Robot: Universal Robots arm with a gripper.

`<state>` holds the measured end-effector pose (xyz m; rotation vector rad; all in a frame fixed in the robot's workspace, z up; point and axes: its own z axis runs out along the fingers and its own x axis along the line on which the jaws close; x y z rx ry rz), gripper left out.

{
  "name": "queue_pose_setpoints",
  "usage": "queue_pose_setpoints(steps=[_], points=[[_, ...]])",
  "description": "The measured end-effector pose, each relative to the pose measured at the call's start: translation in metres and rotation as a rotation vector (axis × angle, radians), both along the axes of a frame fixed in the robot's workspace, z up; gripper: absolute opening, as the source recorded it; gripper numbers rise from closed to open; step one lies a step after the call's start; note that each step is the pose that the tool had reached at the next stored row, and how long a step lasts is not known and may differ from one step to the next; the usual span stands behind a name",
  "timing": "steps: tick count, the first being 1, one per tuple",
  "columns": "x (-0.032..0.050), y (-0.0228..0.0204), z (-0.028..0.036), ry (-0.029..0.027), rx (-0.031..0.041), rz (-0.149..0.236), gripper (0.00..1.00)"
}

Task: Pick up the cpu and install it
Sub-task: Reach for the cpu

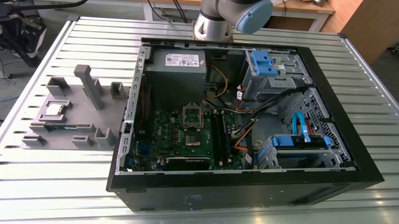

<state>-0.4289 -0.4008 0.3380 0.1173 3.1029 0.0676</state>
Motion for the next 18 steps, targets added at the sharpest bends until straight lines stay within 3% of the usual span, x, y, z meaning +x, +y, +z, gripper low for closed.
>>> queue_pose_setpoints(steps=[18], points=[[-0.006,0.0,-0.0103,0.0001,0.0,0.0,0.11]])
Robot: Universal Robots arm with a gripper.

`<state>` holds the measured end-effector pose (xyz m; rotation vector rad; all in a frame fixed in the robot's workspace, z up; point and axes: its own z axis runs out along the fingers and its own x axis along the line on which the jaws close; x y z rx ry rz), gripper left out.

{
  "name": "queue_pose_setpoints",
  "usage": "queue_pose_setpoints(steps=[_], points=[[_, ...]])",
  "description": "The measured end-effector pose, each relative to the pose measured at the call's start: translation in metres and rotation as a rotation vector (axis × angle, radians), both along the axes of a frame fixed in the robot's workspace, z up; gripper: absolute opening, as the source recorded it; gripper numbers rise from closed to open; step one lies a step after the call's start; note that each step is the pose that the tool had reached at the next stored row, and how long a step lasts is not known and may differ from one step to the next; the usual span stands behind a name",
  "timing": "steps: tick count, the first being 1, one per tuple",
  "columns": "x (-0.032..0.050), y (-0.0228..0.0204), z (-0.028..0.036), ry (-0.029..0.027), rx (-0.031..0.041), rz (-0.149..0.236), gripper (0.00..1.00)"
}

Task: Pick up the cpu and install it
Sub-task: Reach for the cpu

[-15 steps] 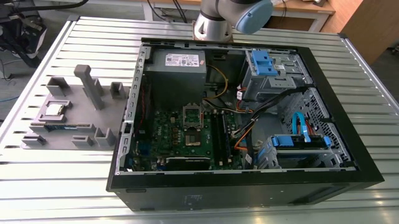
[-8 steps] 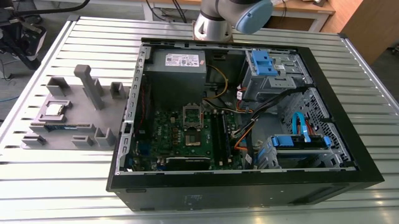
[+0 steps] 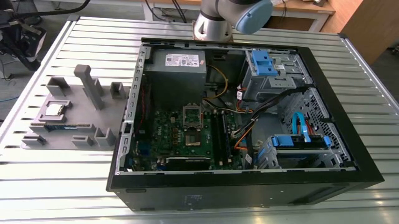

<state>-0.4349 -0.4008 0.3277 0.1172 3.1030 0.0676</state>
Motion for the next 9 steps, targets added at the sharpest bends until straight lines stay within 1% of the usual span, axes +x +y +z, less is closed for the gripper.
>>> queue_pose_setpoints(steps=[3,9], points=[[-0.001,0.0,-0.0014,-0.0001,0.0,0.0,0.11],[-0.0035,-0.0001,-0.0066,-0.0002,0.0001,0.0,0.11]])
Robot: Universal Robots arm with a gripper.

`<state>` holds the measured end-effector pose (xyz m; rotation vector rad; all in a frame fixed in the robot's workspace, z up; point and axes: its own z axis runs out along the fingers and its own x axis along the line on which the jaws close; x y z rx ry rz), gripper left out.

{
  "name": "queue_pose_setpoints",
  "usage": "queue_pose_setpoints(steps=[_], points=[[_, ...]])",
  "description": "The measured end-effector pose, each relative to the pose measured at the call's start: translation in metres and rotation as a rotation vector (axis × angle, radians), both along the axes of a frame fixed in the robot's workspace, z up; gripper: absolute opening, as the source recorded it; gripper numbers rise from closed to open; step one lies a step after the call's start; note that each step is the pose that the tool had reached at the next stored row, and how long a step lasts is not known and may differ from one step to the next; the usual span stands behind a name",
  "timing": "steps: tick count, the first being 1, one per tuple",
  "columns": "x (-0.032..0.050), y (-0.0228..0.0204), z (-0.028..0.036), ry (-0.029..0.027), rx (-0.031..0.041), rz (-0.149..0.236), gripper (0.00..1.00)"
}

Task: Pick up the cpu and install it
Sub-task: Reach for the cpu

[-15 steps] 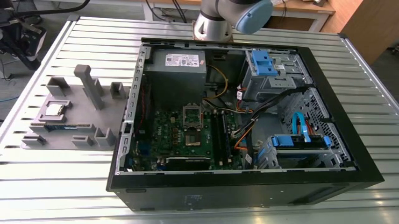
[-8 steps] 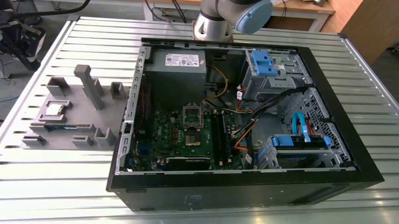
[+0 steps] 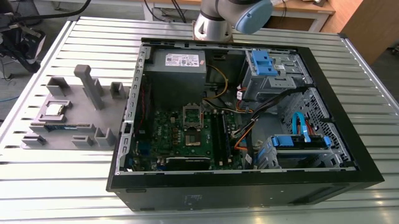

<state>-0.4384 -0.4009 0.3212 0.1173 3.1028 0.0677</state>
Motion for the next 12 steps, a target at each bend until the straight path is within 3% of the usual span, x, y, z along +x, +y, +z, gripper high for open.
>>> queue_pose_setpoints(steps=[12], points=[[-0.0031,-0.0002,-0.01,0.0002,-0.0004,0.0,0.11]])
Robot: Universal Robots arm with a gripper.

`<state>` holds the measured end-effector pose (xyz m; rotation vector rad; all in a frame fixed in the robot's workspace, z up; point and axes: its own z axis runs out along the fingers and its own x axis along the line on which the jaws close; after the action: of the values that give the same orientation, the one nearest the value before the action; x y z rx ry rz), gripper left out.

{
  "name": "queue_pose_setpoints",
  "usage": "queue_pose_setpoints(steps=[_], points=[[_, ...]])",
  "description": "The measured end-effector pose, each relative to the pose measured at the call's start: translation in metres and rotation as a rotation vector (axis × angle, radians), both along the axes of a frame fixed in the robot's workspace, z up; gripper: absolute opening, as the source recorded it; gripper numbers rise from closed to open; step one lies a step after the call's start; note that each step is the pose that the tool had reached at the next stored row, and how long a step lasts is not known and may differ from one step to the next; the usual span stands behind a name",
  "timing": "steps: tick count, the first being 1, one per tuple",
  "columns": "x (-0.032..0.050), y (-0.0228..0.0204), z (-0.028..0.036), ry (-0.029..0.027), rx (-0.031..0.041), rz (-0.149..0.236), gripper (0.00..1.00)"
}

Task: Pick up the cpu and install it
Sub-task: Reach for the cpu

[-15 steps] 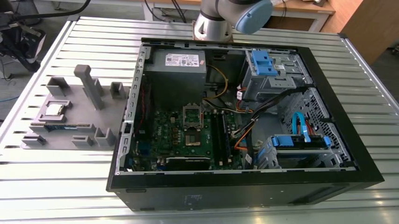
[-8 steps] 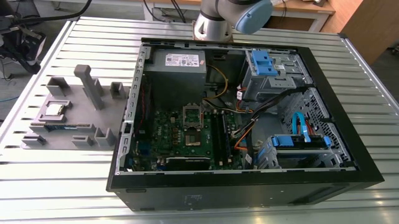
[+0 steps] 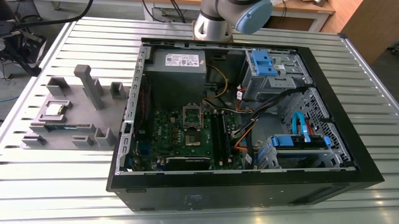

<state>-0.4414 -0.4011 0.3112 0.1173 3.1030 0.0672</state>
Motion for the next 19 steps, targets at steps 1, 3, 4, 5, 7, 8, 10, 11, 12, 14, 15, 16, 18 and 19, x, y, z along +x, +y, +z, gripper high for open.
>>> queue_pose_setpoints(steps=[1,3,4,5,7,8,10,11,12,14,15,16,18,19], points=[[-0.0002,0.0,-0.0007,0.0,0.0,0.0,0.11],[-0.0009,0.0,-0.0024,0.0,0.0,0.0,0.11],[-0.0012,0.0,-0.0031,0.0,0.0,0.0,0.11],[-0.0015,0.0,-0.0039,0.0,0.0,0.0,0.11],[-0.002,0.0,-0.0053,0.0001,-0.0001,0.0,0.11],[-0.0023,0.0,-0.006,0.0,0.0,0.0,0.11],[-0.0027,0.0,-0.0073,0.0,0.0,0.0,0.11],[-0.003,0.0,-0.008,0.0001,-0.0001,0.0,0.11],[-0.0033,0.0,-0.0087,0.0,0.0,0.0,0.11],[-0.0038,0.0,-0.01,0.0,0.0,0.0,0.11],[-0.004,0.0,-0.0106,0.0001,0.0,0.0,0.11],[-0.0042,0.0,-0.0112,0.0,0.0,0.0,0.11],[-0.0047,0.0,-0.0123,0.0,0.0,0.0,0.11],[-0.0049,0.0,-0.0129,0.0001,0.0,0.0,0.11]])
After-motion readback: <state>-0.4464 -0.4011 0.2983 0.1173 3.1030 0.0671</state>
